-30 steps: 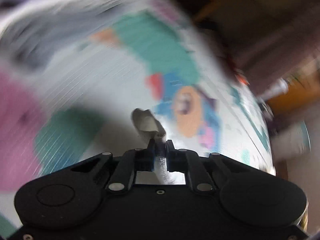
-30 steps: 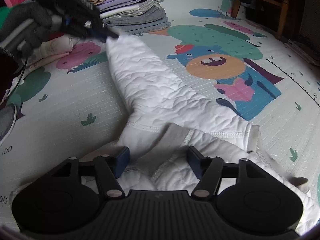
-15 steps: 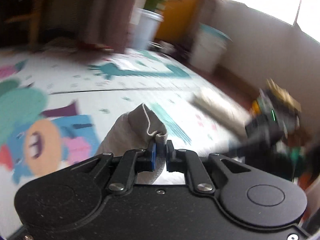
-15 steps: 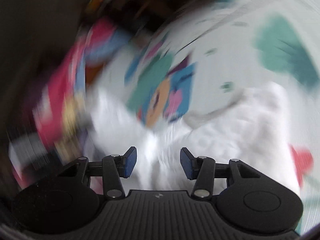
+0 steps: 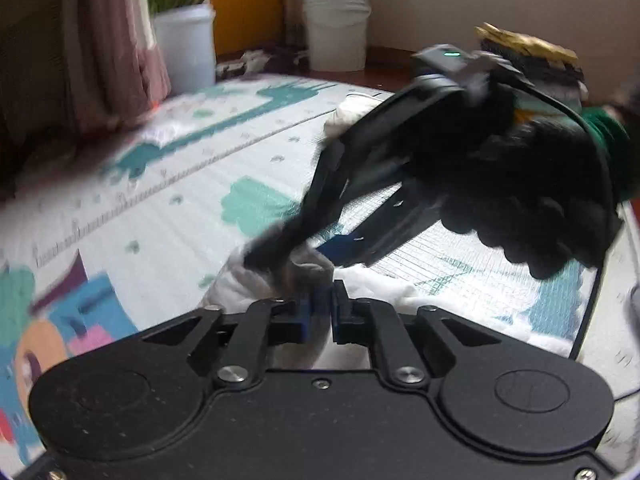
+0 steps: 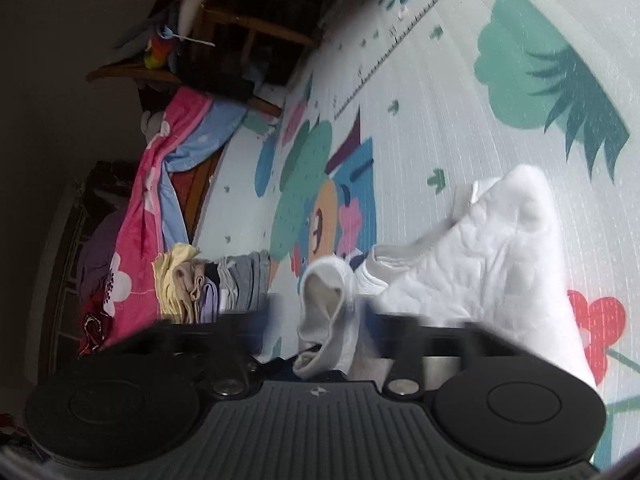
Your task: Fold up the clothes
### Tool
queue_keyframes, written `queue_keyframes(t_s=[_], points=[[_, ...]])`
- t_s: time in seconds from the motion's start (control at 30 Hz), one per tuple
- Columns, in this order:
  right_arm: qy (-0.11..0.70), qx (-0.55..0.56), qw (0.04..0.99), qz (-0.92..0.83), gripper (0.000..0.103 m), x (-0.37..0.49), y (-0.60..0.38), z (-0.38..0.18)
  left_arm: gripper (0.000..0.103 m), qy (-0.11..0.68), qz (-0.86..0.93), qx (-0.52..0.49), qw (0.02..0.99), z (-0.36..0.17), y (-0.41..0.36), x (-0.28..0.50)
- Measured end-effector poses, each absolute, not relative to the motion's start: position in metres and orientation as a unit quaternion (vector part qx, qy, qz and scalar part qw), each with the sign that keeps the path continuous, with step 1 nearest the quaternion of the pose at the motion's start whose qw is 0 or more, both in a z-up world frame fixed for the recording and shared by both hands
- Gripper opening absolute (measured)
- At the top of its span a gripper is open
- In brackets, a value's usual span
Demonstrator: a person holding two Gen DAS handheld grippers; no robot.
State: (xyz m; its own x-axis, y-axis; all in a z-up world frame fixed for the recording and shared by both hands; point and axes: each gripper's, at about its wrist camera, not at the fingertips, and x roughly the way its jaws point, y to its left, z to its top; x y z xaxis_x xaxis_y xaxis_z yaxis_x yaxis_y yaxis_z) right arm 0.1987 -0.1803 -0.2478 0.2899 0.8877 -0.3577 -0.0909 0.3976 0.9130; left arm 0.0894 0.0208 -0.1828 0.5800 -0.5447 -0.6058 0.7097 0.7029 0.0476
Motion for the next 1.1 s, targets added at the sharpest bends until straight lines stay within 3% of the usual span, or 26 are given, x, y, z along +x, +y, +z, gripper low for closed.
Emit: queue_keyframes(t_s=[0.07,0.37,0.53,0.67,0.77,0.87,1.1], points=[[0.486,0.388,0.707,0.338,0.010,0.201,-0.180,-0.250,0.024,0.281,-0.367,0.144,0.875,-0.182,0.024,0.080],[0.490,0.337,0.738,0.318,0.010,0.191,-0.192,-0.263,0.024,0.337,-0.149,-0.018,0.929,-0.185,0.153,0.094],[0.477,0.335,0.744,0.326,0.006,0.186,-0.197,-0.263,0.023,0.358,-0.142,-0.059,0.921,-0.199,0.173,0.107],[0.457,0.341,0.753,0.329,0.005,0.181,-0.204,-0.252,0.023,0.367,-0.189,-0.036,0.910,-0.210,0.154,0.097],[0.479,0.296,0.764,0.315,0.005,0.183,-0.197,-0.260,0.023,0.379,-0.204,0.046,0.901,-0.242,0.131,0.089],[0.501,0.212,0.783,0.302,0.005,0.181,-0.184,-0.270,0.023,0.327,-0.216,0.121,0.912,-0.252,0.119,0.070],[0.440,0.159,0.836,0.286,0.007,0.165,-0.183,-0.237,0.024,0.321,-0.195,0.054,0.925,-0.218,0.151,0.073]])
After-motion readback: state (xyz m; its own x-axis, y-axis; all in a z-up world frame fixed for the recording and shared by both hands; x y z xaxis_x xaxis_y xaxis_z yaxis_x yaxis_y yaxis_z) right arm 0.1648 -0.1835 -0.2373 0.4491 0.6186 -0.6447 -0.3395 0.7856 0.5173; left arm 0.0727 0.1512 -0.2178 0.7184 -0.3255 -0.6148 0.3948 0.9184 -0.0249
